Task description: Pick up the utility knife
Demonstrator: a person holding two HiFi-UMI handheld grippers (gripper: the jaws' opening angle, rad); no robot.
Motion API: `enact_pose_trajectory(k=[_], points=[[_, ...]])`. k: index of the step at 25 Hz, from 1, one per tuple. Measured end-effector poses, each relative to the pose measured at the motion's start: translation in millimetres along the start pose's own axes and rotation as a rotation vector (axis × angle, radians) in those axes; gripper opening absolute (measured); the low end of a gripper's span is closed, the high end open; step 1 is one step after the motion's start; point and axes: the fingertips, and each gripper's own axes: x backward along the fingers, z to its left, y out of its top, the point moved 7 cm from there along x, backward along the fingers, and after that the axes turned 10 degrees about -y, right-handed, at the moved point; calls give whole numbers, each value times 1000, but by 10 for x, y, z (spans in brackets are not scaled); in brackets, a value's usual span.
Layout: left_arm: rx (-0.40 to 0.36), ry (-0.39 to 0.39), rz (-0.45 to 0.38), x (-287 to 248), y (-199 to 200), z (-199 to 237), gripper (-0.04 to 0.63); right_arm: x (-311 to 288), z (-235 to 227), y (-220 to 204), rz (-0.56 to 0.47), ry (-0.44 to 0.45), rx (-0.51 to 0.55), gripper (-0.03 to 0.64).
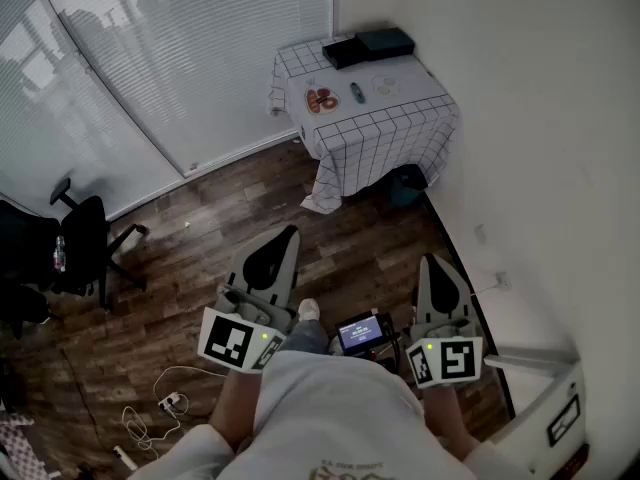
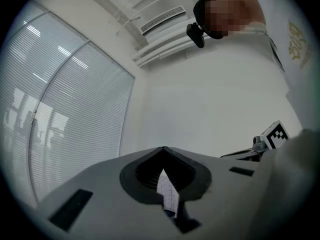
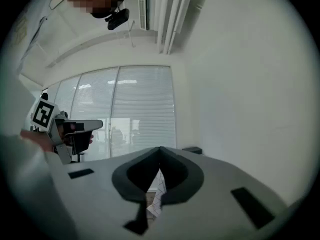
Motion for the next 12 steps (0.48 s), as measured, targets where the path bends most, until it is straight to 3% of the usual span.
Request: enact_pose_trajectory(k=[5,12], points=[[-46,19,15,0,-42,31,8,-72,5,-25,-7,-2,22,6],[-92,41,63,-102,-124,61,8,-250,-63,-91,30,70,80,6]])
